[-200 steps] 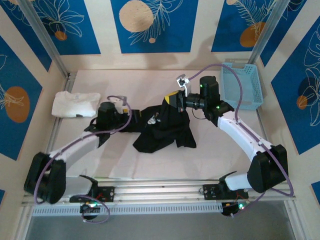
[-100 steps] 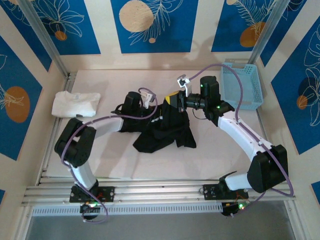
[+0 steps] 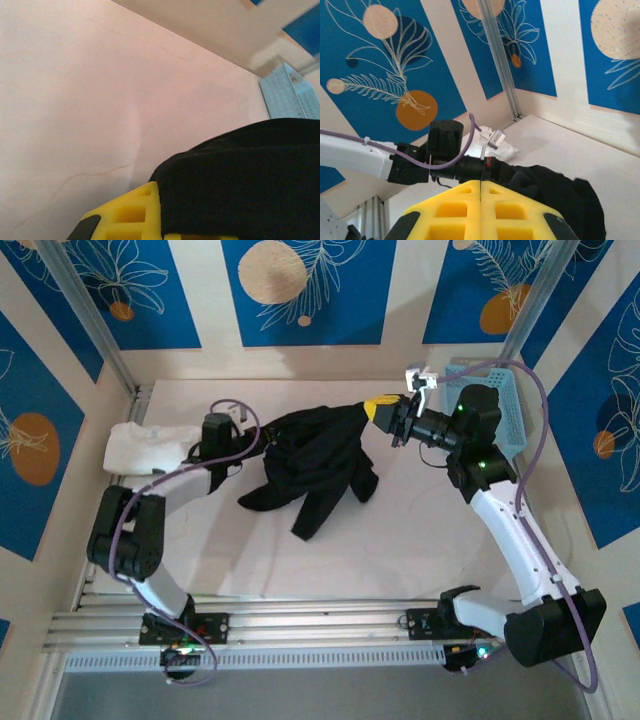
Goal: Fold the inside-out t-shirt
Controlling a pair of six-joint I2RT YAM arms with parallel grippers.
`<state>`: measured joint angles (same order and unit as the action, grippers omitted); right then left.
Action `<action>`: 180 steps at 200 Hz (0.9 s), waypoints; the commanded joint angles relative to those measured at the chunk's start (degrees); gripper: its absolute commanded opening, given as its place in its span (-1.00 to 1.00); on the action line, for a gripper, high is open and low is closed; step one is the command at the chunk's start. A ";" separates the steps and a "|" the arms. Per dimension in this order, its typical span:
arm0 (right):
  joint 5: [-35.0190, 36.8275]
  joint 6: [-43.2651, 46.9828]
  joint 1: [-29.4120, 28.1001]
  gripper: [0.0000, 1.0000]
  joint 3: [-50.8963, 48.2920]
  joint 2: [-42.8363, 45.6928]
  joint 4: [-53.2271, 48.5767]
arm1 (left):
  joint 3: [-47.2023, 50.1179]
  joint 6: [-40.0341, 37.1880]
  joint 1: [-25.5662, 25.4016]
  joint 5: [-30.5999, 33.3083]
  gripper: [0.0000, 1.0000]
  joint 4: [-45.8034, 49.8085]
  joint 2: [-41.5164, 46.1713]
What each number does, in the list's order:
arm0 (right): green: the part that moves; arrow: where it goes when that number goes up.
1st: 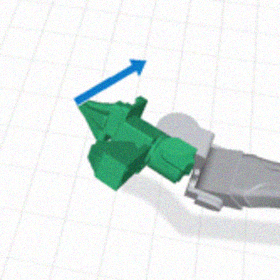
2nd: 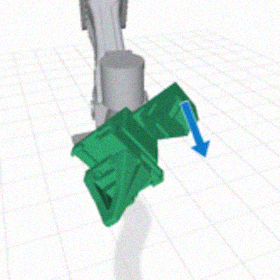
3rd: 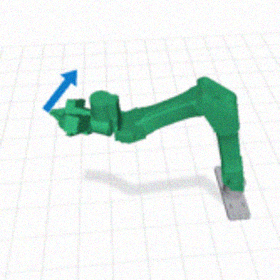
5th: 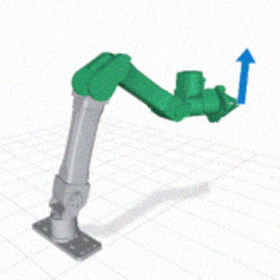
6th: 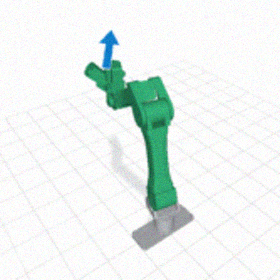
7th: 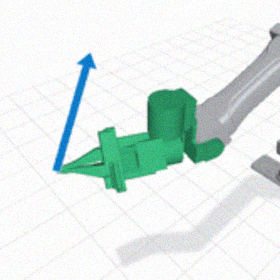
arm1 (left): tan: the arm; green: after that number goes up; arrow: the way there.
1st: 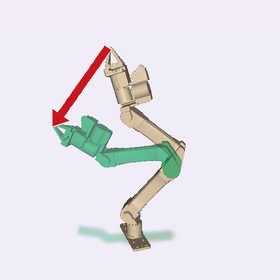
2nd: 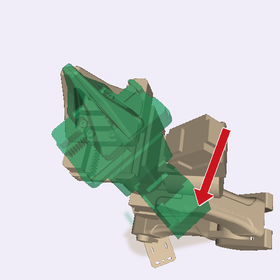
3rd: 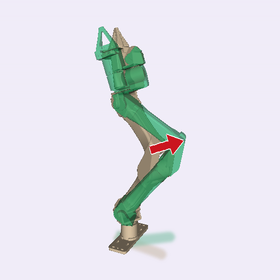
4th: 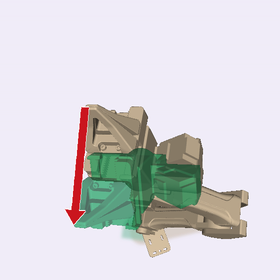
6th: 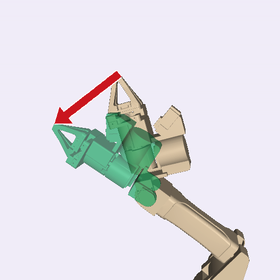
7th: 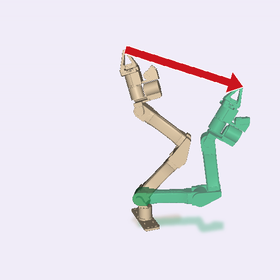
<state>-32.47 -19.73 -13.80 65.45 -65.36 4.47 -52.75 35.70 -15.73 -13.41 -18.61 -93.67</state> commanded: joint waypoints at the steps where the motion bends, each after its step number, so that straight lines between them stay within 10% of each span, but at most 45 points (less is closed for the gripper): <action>1: -1.42 -4.06 0.29 -1.00 -3.22 -1.14 4.51 | 4.71 0.43 -0.09 8.83 -1.00 1.64 2.82; 93: -3.00 -2.42 -0.55 -1.00 -10.47 -6.88 0.43 | 10.87 -13.03 -7.09 12.47 0.13 6.17 16.11; 180: -2.75 -3.39 -0.94 -1.00 -10.29 -7.17 1.78 | -1.52 -25.49 -18.80 5.95 0.28 12.38 3.90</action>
<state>-33.95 -22.96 -14.31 55.31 -72.99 5.19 -50.11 15.33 -33.28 -5.89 -9.96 -85.62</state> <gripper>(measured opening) 0.041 0.640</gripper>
